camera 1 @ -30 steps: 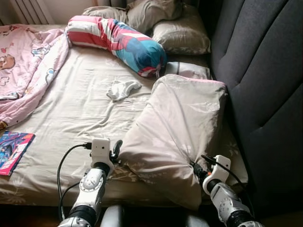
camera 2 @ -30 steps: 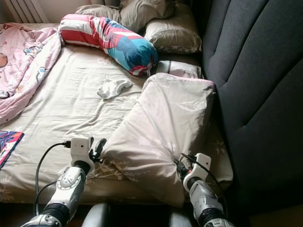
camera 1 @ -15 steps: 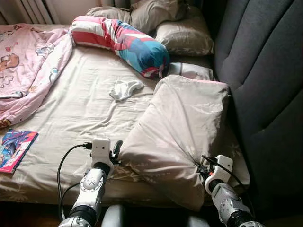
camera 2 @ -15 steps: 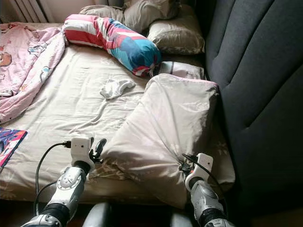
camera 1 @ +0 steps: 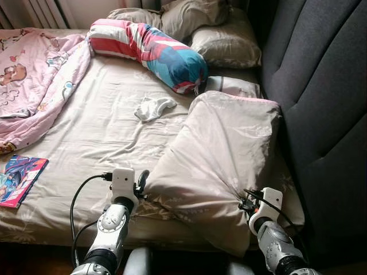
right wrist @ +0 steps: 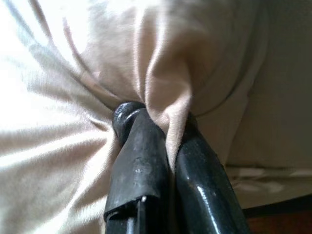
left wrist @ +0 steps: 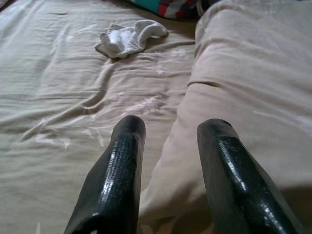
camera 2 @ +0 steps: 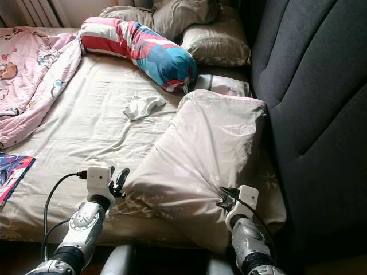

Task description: Clean up the room

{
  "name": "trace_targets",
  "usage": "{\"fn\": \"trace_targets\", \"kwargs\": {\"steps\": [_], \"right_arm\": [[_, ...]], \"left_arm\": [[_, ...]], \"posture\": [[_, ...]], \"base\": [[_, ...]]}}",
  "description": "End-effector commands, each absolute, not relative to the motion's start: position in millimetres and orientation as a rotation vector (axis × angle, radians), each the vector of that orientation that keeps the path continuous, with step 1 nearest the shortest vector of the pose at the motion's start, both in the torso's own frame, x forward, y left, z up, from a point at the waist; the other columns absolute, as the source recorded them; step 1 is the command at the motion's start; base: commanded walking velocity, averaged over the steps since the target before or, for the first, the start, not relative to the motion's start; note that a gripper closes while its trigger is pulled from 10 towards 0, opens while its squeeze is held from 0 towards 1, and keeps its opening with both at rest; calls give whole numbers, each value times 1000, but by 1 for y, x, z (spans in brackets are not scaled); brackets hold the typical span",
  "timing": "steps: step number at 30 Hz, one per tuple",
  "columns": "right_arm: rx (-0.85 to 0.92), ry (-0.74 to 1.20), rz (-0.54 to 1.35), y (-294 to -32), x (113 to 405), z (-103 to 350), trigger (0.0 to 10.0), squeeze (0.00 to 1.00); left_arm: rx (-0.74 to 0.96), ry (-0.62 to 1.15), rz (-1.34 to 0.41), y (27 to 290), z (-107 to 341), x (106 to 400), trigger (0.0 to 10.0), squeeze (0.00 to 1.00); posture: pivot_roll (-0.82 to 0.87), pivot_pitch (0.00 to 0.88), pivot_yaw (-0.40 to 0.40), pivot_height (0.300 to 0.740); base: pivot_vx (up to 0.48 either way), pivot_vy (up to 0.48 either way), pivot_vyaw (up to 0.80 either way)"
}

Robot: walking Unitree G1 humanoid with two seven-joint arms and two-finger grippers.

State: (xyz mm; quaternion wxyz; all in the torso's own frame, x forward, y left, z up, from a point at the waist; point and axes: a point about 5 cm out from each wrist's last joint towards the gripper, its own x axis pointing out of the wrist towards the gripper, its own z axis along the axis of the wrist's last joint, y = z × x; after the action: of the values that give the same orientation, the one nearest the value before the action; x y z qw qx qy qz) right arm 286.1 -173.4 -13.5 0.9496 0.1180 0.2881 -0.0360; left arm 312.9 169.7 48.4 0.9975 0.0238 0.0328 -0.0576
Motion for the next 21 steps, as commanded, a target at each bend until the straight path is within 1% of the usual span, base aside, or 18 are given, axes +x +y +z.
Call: {"fn": "trace_targets", "kwargs": {"steps": [1, 2, 3, 5, 7, 10, 12, 13, 14, 16, 18, 20, 21], "right_arm": [[111, 617, -112, -186, 281, -17, 8784, 0], [111, 617, -112, -186, 281, -17, 8784, 0], [82, 610, -113, -187, 283, -16, 10000, 0], [57, 581, -150, -192, 285, -12, 10000, 0], [-60, 527, -193, -206, 290, -2, 10000, 0], [-75, 504, -221, -213, 292, 2, 10000, 0], [-116, 475, -262, -224, 294, 8, 10000, 0], [-138, 448, -301, -235, 296, 15, 10000, 0], [-138, 448, -301, -235, 296, 15, 10000, 0], [-178, 400, -361, -253, 300, 28, 10000, 0], [-202, 380, -385, -261, 302, 34, 10000, 0], [-242, 353, -431, -274, 304, 43, 10000, 0], [-269, 336, -481, -285, 304, 51, 10000, 0]], "left_arm": [[66, 100, -123, 172, 42, 309, 10000, 0], [66, 100, -123, 172, 42, 309, 10000, 0], [66, 99, -123, 171, 42, 309, 10000, 0], [66, 100, -123, 171, 42, 309, 10000, 0], [70, 102, -129, 170, 42, 309, 10000, 0], [70, 101, -131, 170, 42, 309, 10000, 0], [72, 102, -132, 170, 42, 309, 10000, 0], [74, 101, -132, 170, 42, 309, 10000, 0], [74, 101, -132, 170, 42, 309, 10000, 0], [75, 102, -132, 169, 42, 309, 10000, 0], [75, 101, -132, 169, 42, 309, 10000, 0], [75, 103, -133, 169, 42, 309, 10000, 0], [75, 103, -133, 169, 42, 309, 10000, 0]], "posture": [[-92, 123, -2, 638], [-92, 123, -2, 638], [-94, 126, -2, 638], [-94, 127, -2, 638], [-96, 133, -1, 638], [-95, 134, -2, 638], [-100, 138, -2, 638], [-100, 138, -2, 638], [-100, 138, -2, 638], [-100, 139, -3, 638], [-102, 139, -3, 638], [-104, 140, -4, 638], [-103, 141, -4, 638]], "base": [[0, 0, 0], [0, 0, 0], [0, 0, 0], [0, 0, 0], [0, 0, 0], [0, 0, 0], [0, 0, 0], [0, 0, 0], [0, 0, 0], [0, 0, 0], [0, 0, 0], [0, 0, 0], [0, 0, 0]]}}
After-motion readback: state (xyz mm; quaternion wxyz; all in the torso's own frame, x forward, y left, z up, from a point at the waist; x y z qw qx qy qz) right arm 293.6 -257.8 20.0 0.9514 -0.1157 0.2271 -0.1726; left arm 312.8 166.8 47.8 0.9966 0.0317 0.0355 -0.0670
